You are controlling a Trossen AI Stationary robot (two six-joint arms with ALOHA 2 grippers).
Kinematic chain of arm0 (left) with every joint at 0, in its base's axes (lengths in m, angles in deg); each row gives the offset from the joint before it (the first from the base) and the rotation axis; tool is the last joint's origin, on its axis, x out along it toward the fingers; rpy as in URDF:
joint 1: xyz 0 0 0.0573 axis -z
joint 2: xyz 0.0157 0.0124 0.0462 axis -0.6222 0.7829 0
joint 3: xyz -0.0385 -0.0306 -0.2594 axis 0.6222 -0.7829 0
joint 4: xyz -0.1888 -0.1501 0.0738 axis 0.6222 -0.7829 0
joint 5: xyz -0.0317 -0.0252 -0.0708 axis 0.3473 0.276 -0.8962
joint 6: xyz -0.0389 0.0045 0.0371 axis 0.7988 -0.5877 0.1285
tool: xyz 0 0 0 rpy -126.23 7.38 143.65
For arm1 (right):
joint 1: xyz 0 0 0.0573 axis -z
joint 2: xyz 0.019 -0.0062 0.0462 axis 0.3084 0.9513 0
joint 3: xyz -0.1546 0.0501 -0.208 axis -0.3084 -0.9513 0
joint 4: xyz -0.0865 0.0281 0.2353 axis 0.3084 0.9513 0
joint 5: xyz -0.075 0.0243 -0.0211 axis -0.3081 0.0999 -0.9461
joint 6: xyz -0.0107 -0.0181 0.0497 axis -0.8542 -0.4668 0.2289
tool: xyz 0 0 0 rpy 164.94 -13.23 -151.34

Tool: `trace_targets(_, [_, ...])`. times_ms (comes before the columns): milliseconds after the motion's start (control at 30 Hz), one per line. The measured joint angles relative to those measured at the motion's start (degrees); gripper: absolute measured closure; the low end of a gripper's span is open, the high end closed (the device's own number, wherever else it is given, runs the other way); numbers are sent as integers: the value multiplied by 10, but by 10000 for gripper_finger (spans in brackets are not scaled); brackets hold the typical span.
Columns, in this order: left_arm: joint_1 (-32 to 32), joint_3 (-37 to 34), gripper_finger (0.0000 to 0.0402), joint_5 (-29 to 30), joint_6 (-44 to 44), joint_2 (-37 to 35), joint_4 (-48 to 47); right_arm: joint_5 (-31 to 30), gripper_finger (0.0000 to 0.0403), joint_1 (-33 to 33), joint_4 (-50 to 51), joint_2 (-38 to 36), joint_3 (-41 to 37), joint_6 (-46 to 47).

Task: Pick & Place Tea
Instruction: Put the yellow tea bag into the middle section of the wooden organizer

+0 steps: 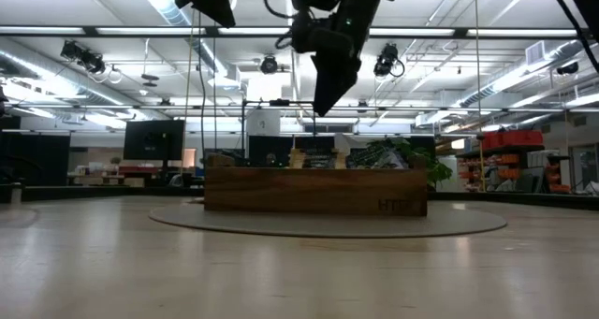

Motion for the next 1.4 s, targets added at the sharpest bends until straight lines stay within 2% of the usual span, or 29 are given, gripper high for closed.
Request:
trace_targets(167, [0,0,323,0,4,0,0,21,183,41,17,1,30,28])
trace_targets(400, [0,0,323,0,1,0,1,57,157,109,47,59,108,5])
trace_targets(633, [0,0,323,0,5,0,-7,81,152,176,80,114,115,16])
trace_targets(1033, [0,0,323,0,11,0,-14,99,151,178,90,201,115,25])
trace_targets(1400, [0,0,323,0,22,0,-14,97,151,197,79,230,115,33])
